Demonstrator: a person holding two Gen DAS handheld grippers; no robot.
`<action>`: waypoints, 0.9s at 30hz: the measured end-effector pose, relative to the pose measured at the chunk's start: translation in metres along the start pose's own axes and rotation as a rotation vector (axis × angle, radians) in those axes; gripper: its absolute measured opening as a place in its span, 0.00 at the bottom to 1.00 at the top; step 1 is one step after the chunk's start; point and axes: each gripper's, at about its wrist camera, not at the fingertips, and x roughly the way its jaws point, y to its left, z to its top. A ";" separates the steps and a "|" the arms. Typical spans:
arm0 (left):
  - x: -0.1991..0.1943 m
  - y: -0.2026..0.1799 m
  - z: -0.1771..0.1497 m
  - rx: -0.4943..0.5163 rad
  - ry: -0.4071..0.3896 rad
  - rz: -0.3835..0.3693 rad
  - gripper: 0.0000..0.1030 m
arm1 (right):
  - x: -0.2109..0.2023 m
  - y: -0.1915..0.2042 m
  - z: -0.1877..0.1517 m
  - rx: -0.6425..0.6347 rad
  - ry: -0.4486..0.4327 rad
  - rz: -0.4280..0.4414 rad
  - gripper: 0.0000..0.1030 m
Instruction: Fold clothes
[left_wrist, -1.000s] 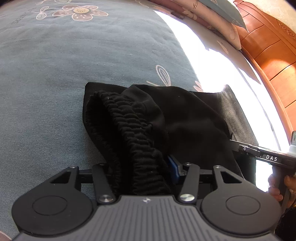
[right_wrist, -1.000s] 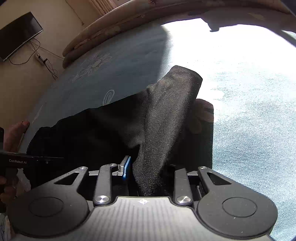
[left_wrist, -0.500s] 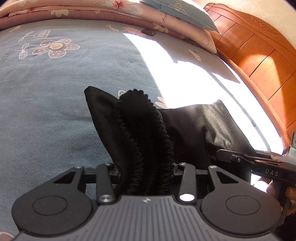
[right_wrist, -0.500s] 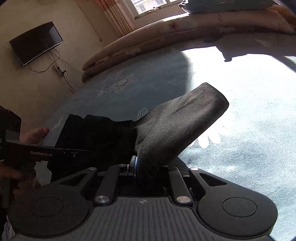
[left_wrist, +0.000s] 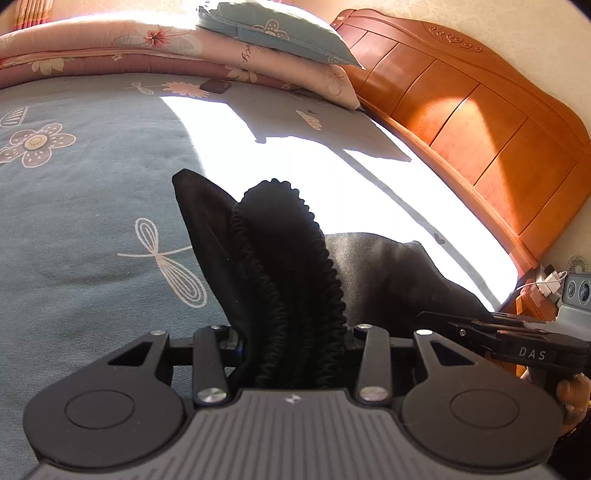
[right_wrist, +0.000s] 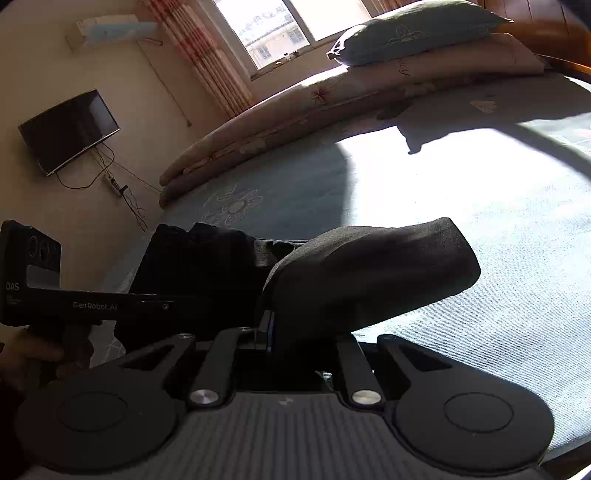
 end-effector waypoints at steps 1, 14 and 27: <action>0.003 -0.008 0.004 0.016 0.001 -0.011 0.38 | -0.006 -0.004 -0.001 0.012 -0.017 -0.007 0.14; 0.091 -0.144 0.070 0.264 0.062 -0.173 0.38 | -0.079 -0.061 0.007 0.104 -0.217 -0.138 0.17; 0.209 -0.281 0.144 0.453 0.098 -0.308 0.38 | -0.129 -0.172 0.053 0.212 -0.463 -0.371 0.17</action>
